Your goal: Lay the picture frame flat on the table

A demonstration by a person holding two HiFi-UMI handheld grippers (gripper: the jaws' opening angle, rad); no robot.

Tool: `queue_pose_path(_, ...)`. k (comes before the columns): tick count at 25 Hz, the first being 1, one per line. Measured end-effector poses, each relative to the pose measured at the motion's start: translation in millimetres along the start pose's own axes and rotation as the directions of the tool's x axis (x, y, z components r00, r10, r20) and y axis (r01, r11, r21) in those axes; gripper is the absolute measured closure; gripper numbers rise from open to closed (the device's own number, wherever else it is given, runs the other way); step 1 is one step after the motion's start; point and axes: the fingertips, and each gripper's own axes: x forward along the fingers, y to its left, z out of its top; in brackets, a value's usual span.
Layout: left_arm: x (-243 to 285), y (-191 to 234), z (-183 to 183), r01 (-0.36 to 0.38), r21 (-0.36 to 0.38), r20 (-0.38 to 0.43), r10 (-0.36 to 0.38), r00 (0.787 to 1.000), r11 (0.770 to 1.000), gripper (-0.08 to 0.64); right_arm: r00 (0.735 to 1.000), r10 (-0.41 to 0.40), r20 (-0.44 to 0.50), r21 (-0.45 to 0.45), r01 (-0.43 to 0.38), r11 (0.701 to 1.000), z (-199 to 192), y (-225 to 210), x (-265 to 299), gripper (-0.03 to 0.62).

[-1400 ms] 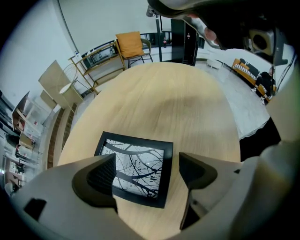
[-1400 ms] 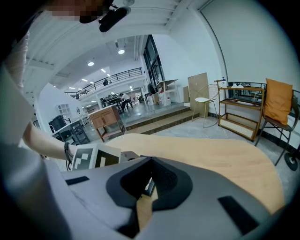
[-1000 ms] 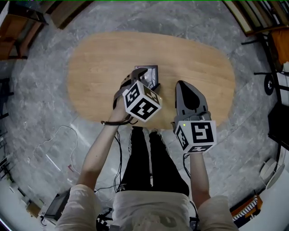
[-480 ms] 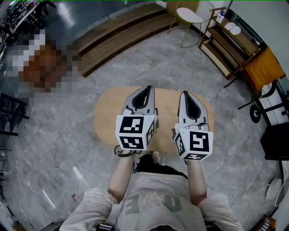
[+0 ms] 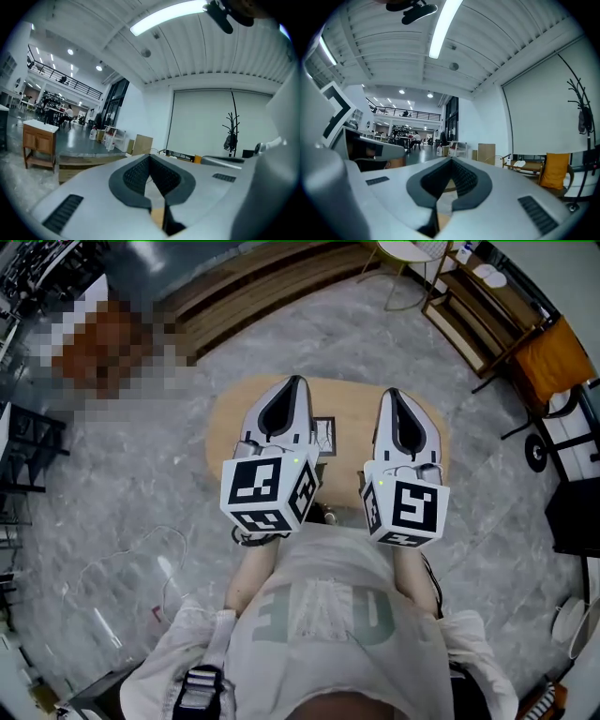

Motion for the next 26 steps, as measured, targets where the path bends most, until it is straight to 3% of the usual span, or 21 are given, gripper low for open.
queue_pose_path(6, -6, -5, 8, 0.017, 0.051, 0.047, -0.02, 0.999, 0.999, 0.549, 1.0, 0.014, -0.007, -0.04, -0.014, 0.999, 8, -2, -11, 0.586)
queue_pose_path(12, -8, -4, 8, -0.058, 0.148, 0.019, 0.056, 0.998, 0.987, 0.551, 0.999, 0.04, -0.02, 0.001, -0.04, 0.999, 2, -2, -12, 0.586)
queue_pose_path(15, -8, -1, 5, -0.089, 0.153, 0.005, 0.089, 0.996, 0.984, 0.551, 0.999, 0.043, -0.026, 0.005, -0.043, 0.999, 3, -3, -12, 0.586)
queue_pose_path(26, 4, -3, 18, -0.04, 0.173, 0.013, 0.039, 0.999, 0.984, 0.551, 0.999, 0.038, -0.021, 0.014, -0.038, 0.999, 8, -2, 3, 0.586)
